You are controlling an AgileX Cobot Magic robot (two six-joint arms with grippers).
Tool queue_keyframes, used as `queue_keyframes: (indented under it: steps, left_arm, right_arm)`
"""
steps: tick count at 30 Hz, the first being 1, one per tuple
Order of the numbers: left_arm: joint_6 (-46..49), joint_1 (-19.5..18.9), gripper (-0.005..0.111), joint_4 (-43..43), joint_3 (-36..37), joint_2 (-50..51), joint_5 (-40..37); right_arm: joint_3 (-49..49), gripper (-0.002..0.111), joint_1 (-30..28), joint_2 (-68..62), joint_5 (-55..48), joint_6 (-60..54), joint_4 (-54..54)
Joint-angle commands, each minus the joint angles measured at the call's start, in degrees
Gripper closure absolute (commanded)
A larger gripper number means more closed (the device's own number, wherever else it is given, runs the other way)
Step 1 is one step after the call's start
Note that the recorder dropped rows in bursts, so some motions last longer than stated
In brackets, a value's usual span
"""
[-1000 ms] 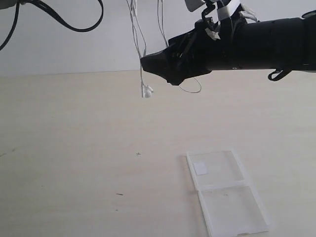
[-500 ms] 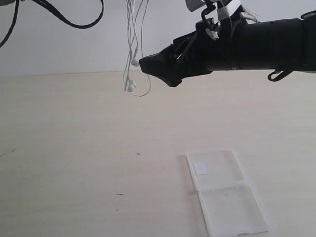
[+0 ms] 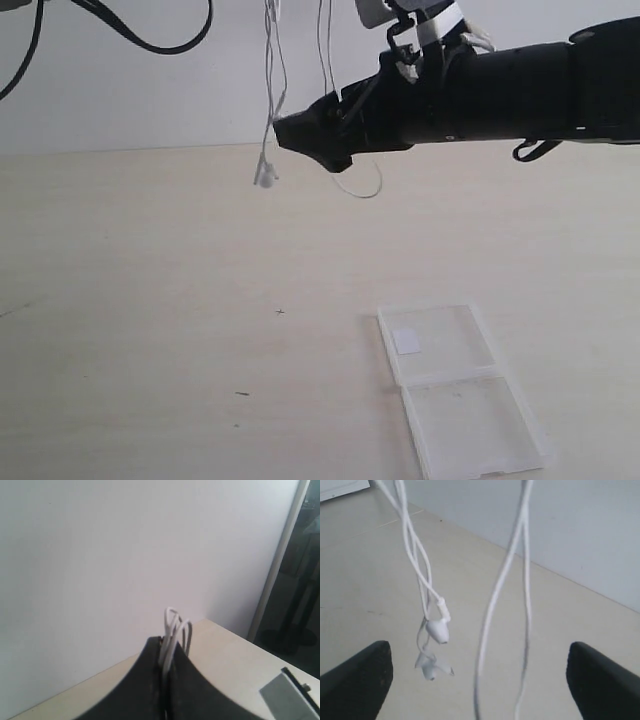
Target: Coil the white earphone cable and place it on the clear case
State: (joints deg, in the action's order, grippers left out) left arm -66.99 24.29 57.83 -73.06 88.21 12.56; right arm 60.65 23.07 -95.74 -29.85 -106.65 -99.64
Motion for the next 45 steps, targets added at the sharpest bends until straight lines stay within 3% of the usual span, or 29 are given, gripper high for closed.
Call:
queue_keyframes:
  steps: [1, 45]
  left_arm:
    - [-1.0, 0.46, 0.107, -0.41, -0.4, -0.28, 1.74]
    - [-0.88, 0.46, 0.107, -2.59, -0.4, -0.17, 0.2]
  right_arm:
    - [2.44, 0.019, 0.22, -1.28, -1.24, 0.29, -0.3]
    - [6.63, 0.02, 0.22, -3.03, -4.47, 0.83, -0.3]
